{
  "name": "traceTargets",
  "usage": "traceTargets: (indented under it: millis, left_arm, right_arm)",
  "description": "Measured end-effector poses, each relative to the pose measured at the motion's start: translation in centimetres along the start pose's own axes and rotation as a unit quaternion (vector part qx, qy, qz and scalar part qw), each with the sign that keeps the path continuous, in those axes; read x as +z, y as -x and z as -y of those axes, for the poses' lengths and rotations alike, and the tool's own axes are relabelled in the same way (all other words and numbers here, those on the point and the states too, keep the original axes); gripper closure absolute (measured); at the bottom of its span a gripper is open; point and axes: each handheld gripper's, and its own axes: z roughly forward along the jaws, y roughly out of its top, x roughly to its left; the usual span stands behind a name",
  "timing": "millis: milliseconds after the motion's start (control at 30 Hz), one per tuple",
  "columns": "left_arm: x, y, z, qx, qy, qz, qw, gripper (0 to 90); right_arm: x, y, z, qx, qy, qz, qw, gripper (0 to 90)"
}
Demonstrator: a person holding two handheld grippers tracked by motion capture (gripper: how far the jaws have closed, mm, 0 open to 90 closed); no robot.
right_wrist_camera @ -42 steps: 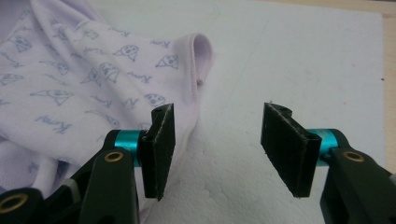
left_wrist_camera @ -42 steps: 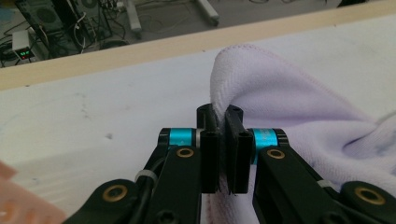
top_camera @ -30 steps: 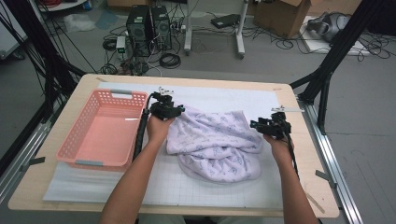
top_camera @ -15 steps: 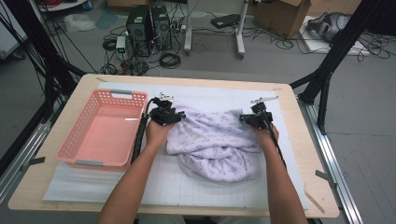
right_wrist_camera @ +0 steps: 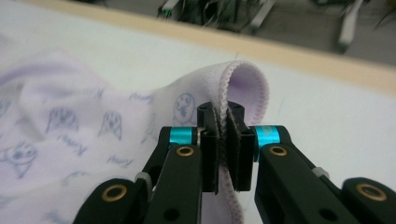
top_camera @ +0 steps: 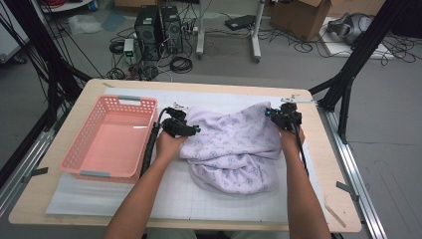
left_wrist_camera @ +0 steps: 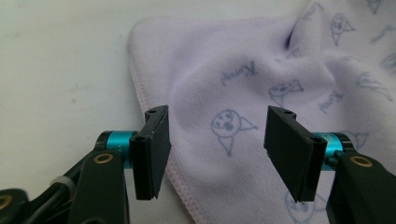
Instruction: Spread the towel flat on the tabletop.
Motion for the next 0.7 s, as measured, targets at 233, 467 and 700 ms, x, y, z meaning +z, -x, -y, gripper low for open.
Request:
traceTargets:
  millis: [233, 467, 700]
  left_arm:
    - [0.4, 0.6, 0.3, 0.034, -0.015, -0.023, 0.9990, 49.7]
    - [-0.5, 0.5, 1.4, 0.042, 0.008, -0.034, 0.9985, 86.8]
    - [-2.1, -0.5, 0.8, -0.003, 0.073, -0.058, 0.9956, 87.7]
  right_arm:
    - [-0.5, 0.0, 2.7, 0.019, -0.062, -0.064, 0.9959, 84.9]
    - [-1.9, -0.9, 4.3, -0.020, -0.112, -0.115, 0.9868, 86.1]
    - [-3.1, -1.1, 4.3, -0.078, -0.143, -0.086, 0.9829, 86.3]
